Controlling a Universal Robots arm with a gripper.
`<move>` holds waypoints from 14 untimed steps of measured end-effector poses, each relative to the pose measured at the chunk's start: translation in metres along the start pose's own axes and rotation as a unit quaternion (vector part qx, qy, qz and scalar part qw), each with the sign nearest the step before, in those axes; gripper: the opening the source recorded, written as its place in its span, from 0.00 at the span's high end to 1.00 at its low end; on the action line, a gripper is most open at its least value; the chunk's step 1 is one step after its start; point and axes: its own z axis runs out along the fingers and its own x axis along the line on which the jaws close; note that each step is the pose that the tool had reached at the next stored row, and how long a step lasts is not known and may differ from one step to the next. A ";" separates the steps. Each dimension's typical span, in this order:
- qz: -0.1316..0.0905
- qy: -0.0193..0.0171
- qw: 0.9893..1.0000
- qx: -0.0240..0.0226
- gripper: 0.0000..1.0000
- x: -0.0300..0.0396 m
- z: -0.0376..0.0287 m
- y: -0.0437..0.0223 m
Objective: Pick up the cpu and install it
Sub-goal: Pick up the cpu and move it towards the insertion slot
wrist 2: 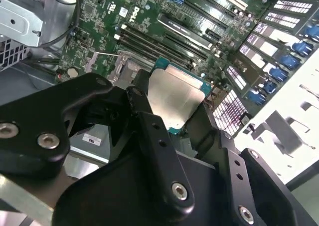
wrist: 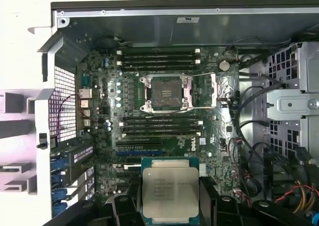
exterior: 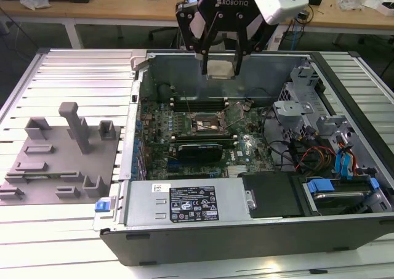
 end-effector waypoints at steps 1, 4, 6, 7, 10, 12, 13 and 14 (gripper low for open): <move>0.000 0.000 1.000 0.000 0.45 0.0000 0.0018 0.0001; 0.000 0.000 1.000 0.000 0.45 0.0000 0.0083 0.0001; 0.000 0.001 1.000 0.000 0.45 0.0001 0.0119 0.0002; 0.000 0.001 1.000 0.000 0.45 0.0001 0.0150 0.0003; 0.000 0.002 1.000 0.000 0.45 0.0001 0.0218 0.0010; 0.000 0.003 1.000 0.000 0.45 0.0002 0.0280 0.0026; 0.000 0.003 1.000 0.000 0.45 0.0002 0.0299 0.0035; 0.000 0.003 1.000 0.000 0.45 0.0000 0.0330 0.0051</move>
